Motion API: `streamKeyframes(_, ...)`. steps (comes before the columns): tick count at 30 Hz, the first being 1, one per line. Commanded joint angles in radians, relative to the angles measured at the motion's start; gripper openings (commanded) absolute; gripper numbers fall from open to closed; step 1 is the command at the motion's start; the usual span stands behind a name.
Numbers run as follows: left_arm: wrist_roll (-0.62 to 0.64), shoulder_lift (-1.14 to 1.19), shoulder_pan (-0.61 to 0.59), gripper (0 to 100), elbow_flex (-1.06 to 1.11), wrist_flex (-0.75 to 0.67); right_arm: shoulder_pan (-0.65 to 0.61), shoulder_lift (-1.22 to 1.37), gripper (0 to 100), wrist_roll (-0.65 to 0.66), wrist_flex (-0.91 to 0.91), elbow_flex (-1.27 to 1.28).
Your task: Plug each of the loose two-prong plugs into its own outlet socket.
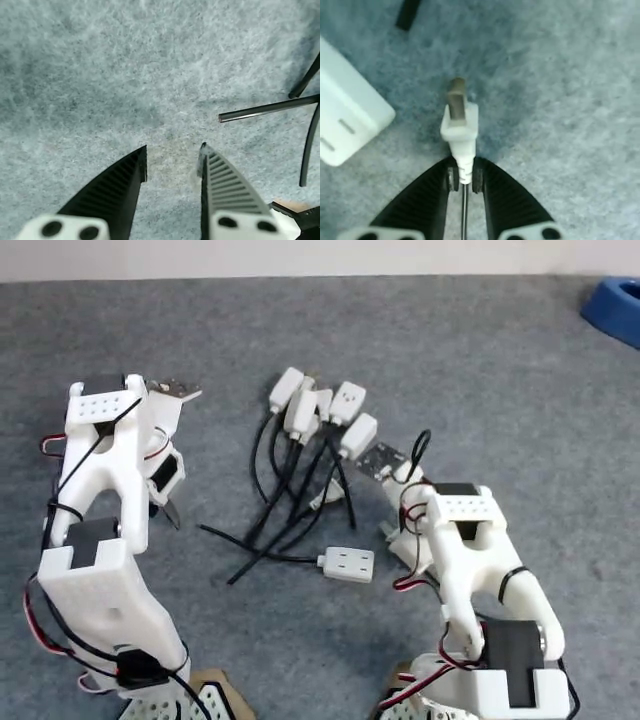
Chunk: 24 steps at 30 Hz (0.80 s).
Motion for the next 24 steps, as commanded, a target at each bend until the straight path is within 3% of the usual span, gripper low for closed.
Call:
streamKeyframes(1,0.006,-0.054,0.016,18,-0.013,0.014,-0.024,-0.041,1.2,-0.017,-0.021,-0.016)
streamKeyframes(10,0.006,-0.054,0.018,18,-0.012,0.014,-0.025,-0.021,1.5,-0.009,-0.021,-0.018)
streamKeyframes(16,0.006,-0.054,0.018,18,-0.012,0.014,-0.025,-0.021,9.9,0.021,-0.018,-0.018)
streamKeyframes(24,0.006,-0.054,0.019,18,-0.012,0.014,-0.025,-0.016,10.1,0.020,-0.022,-0.019)
